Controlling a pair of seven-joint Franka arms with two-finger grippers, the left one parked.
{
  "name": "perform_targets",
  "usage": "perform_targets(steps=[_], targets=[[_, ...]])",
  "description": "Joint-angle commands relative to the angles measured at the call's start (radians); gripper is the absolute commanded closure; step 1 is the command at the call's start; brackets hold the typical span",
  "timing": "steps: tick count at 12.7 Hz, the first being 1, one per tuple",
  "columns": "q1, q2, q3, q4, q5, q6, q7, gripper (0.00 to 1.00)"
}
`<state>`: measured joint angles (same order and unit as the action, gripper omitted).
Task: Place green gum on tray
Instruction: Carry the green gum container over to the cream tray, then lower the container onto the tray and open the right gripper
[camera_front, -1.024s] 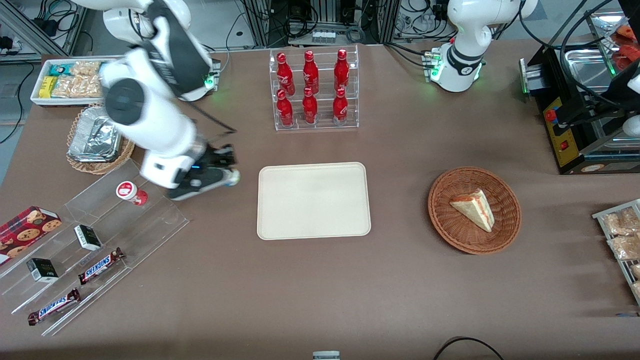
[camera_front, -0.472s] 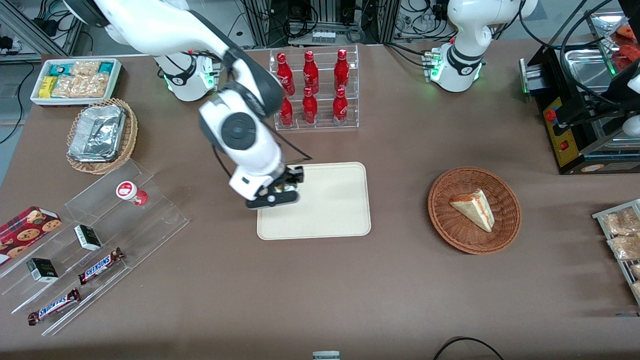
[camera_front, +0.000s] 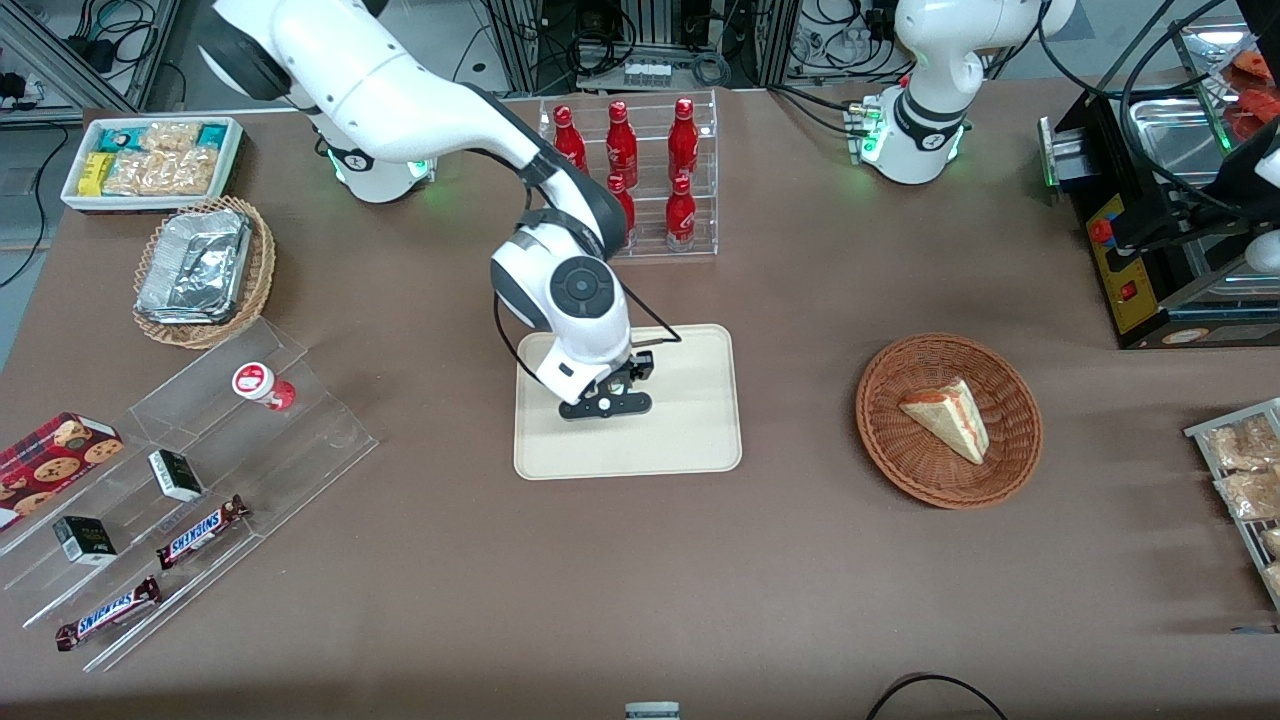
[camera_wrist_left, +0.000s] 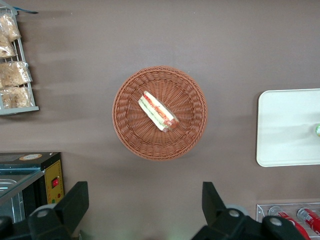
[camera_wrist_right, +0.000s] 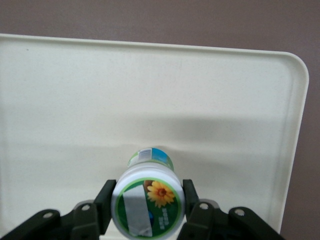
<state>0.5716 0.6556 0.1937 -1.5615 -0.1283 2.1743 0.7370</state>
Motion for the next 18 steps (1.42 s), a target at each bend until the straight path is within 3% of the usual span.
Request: perform_targets(steps=[1, 6, 7, 8, 9, 12, 18], targets=[[0.014, 0.028, -0.013, 0.034, -0.011, 0.022, 0.021, 1.00], [0.034, 0.056, -0.016, 0.024, -0.025, 0.068, 0.082, 1.00], [0.034, 0.056, -0.016, 0.024, -0.027, 0.068, 0.088, 0.84], [0.034, 0.058, -0.016, 0.024, -0.027, 0.068, 0.094, 0.13], [0.030, 0.058, -0.016, 0.024, -0.028, 0.068, 0.094, 0.00], [-0.004, 0.018, -0.014, 0.018, -0.024, 0.039, 0.079, 0.00], [-0.111, -0.322, -0.003, -0.130, 0.007, -0.169, 0.065, 0.00]])
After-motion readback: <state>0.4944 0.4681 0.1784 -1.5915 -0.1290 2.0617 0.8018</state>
